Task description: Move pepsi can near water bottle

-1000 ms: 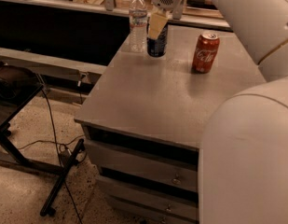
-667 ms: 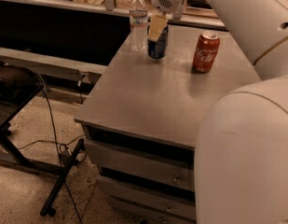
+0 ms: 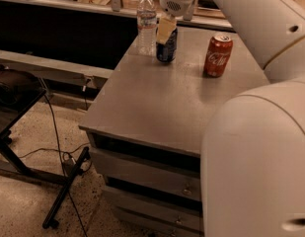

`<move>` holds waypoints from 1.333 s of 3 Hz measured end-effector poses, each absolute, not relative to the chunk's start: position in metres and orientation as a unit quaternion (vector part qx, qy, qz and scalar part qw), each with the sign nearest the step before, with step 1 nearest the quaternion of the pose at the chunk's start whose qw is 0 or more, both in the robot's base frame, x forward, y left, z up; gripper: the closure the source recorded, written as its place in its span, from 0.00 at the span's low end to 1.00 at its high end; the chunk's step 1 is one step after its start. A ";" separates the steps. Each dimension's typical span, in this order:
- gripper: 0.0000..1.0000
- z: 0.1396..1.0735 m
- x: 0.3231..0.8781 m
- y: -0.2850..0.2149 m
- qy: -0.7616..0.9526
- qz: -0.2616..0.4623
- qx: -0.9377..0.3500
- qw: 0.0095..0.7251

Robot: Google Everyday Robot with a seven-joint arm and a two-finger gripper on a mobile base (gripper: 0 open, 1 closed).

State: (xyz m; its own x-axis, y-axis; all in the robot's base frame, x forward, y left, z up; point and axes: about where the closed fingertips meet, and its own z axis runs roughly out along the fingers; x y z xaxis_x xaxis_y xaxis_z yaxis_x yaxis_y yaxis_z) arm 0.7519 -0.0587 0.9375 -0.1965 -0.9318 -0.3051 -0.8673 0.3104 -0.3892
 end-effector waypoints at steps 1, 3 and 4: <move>0.18 0.934 0.753 -0.057 0.771 -0.064 -0.585 0.246; 0.00 0.931 0.754 -0.058 0.770 -0.064 -0.586 0.246; 0.00 0.950 0.745 -0.081 0.768 -0.055 -0.579 0.268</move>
Offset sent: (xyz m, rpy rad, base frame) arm 0.0009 0.0014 -0.0033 -0.0012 0.0037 0.0020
